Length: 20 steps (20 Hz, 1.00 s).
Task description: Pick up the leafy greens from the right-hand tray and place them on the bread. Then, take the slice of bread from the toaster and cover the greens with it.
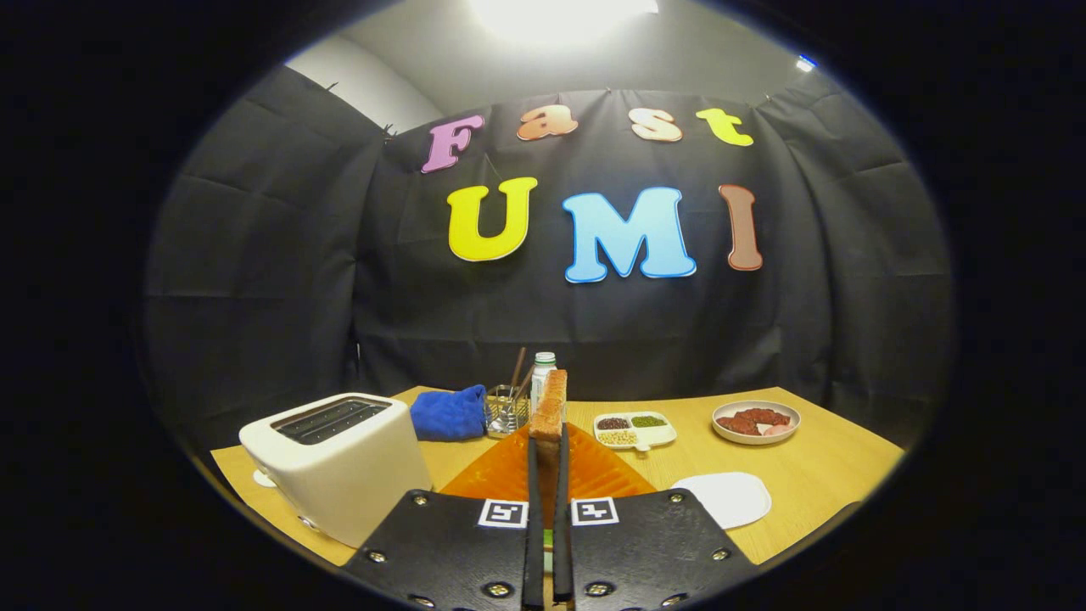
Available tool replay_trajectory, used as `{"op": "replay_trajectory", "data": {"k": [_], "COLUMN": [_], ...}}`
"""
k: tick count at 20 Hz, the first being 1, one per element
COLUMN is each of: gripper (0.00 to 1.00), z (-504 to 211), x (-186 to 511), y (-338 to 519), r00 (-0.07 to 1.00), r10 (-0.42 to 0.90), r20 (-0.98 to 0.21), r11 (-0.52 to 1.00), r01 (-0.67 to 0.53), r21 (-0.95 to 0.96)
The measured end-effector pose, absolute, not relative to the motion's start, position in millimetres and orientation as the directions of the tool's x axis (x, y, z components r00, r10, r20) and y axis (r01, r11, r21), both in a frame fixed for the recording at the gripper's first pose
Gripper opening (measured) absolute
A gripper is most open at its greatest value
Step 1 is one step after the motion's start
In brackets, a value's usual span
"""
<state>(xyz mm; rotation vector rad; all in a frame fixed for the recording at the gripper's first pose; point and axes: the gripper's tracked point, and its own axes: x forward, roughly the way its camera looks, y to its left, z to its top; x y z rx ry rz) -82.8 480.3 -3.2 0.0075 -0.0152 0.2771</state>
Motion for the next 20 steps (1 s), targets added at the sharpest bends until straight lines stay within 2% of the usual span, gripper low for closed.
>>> {"op": "replay_trajectory", "data": {"k": [20], "gripper": [0.04], "z": [-50.6], "x": [-63.2], "y": [520.9], "r00": [0.944], "r10": [0.328], "r20": [-0.031], "r11": [0.944], "r01": [-0.327], "r21": [0.049]}}
